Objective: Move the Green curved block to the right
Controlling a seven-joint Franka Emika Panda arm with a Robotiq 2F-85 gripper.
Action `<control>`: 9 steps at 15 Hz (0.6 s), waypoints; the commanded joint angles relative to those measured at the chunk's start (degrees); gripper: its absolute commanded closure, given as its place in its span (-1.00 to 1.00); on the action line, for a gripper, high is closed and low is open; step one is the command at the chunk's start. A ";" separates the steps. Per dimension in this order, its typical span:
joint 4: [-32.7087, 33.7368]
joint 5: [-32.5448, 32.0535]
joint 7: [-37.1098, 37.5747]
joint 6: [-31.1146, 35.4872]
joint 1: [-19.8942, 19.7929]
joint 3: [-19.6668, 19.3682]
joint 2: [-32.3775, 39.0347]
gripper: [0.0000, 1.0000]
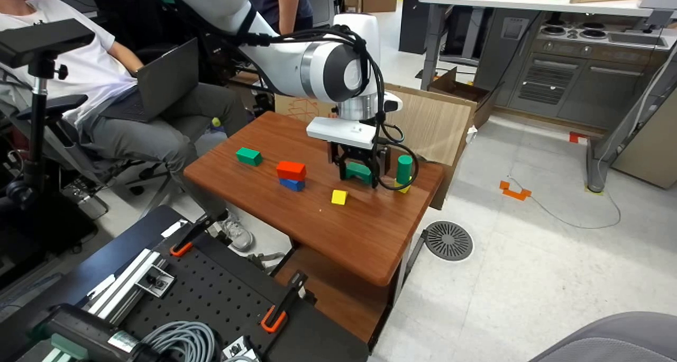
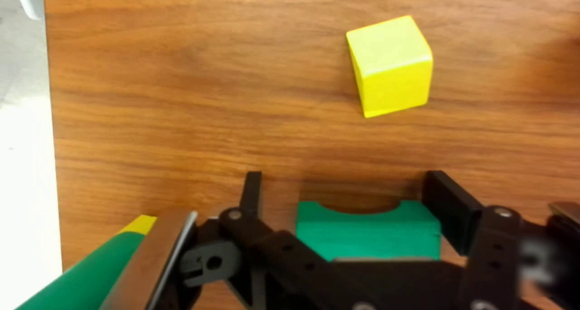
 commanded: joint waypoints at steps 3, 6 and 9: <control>-1.27 -2.67 3.13 -0.65 0.87 -0.74 -0.13 -1.00; -5.39 -3.46 3.37 2.49 1.49 0.00 -5.42 -1.00; -10.80 -2.38 3.94 7.09 1.65 1.06 -13.14 -1.00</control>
